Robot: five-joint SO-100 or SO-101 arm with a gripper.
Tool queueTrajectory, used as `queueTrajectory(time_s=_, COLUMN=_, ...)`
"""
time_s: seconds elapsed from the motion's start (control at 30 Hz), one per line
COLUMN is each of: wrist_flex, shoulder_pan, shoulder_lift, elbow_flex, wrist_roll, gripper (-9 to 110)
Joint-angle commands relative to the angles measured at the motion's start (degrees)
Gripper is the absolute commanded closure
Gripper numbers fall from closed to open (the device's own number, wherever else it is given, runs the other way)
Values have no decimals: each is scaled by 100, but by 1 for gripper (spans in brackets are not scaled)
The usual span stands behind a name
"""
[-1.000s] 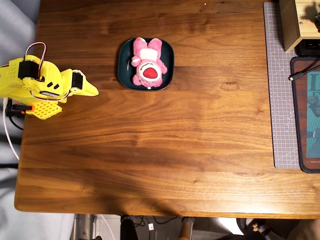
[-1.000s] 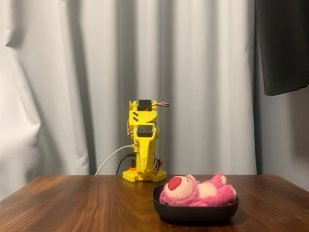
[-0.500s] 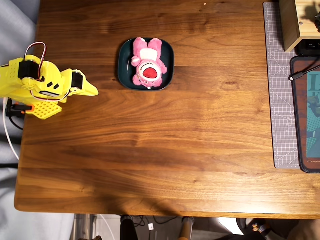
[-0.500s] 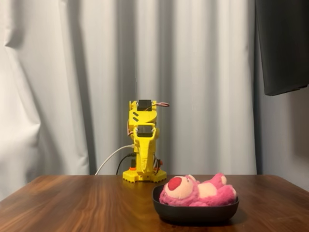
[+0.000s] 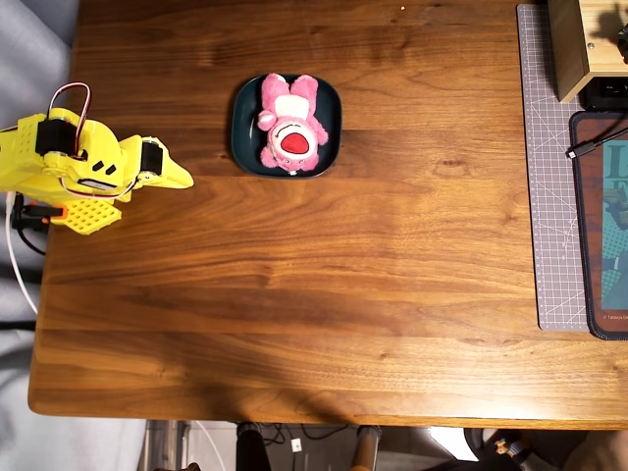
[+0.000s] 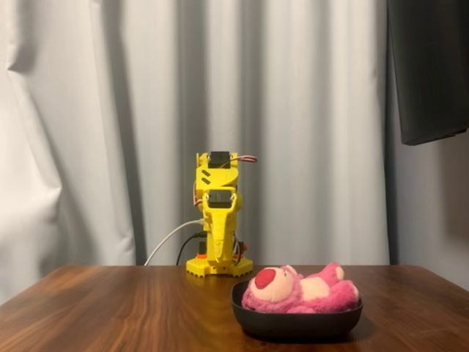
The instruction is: Grasp a strawberry bear and put it in the bin.
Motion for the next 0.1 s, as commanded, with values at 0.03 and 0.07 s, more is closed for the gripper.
queueTrajectory(time_s=0.03, wrist_flex=-62, shoulder_pan=97, shoulder_lift=176, elbow_flex=-35, wrist_roll=53, gripper=101)
queueTrajectory(time_s=0.07, wrist_flex=-62, shoulder_pan=97, shoulder_lift=176, elbow_flex=-35, wrist_roll=53, gripper=101)
